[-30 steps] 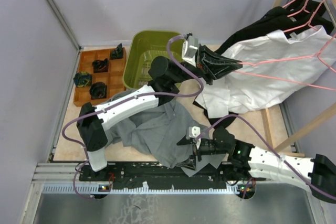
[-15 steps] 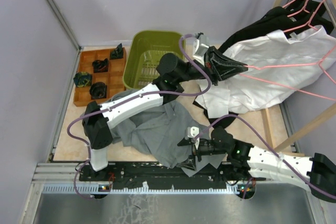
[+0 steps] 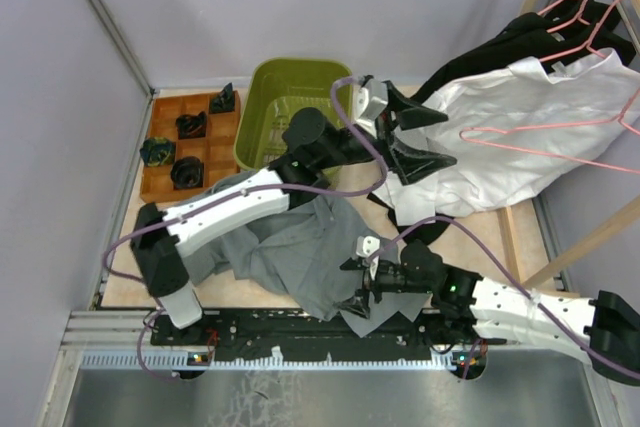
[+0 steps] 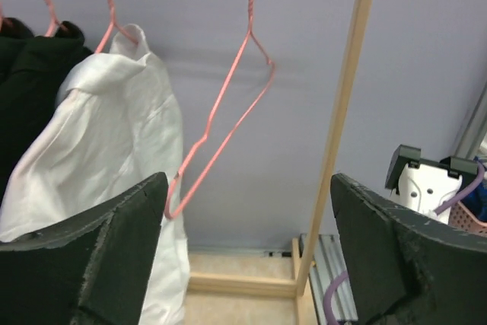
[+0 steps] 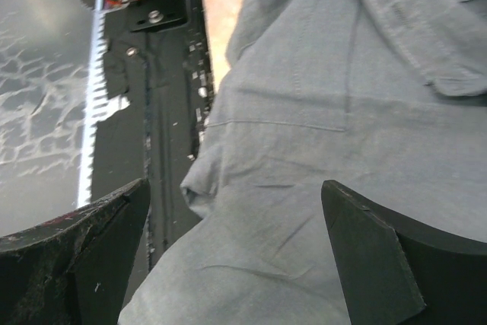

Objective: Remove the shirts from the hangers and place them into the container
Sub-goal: Place the hanger at the clothesline, then pick up the shirt from the center of the board.

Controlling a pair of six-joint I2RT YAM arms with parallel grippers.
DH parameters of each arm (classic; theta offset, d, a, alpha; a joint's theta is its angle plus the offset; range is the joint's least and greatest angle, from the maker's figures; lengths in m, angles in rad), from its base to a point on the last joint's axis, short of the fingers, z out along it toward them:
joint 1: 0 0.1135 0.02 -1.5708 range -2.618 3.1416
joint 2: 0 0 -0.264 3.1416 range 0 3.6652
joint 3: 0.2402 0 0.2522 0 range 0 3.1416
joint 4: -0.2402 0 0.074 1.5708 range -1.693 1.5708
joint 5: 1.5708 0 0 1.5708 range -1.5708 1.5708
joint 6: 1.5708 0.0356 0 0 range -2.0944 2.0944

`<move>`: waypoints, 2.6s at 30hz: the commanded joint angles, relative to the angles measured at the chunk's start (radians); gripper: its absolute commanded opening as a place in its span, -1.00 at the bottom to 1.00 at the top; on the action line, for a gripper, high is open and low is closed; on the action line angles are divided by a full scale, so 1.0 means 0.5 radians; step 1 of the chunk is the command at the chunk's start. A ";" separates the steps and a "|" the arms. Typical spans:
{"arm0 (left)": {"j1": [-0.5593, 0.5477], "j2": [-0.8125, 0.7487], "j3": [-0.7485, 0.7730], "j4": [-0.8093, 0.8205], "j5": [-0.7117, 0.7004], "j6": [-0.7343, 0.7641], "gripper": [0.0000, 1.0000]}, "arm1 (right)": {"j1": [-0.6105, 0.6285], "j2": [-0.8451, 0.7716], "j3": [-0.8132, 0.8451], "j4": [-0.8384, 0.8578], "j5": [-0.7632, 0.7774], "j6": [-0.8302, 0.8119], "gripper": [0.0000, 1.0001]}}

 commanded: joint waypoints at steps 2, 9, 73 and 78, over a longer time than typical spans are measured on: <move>0.036 -0.527 -0.333 -0.307 -0.282 0.368 0.99 | 0.014 -0.106 0.101 0.084 0.380 0.010 0.88; 0.113 -1.210 -0.907 -0.933 -1.022 0.470 0.99 | 0.014 -0.064 0.178 0.195 0.494 0.050 0.84; 0.784 -1.470 -1.899 -1.140 0.290 -0.468 -1.00 | -0.237 0.939 1.472 -0.882 0.831 0.866 -0.69; 0.745 -1.213 -1.934 -1.099 0.157 -0.657 -1.00 | -0.238 0.903 1.424 -1.005 0.853 0.851 -0.46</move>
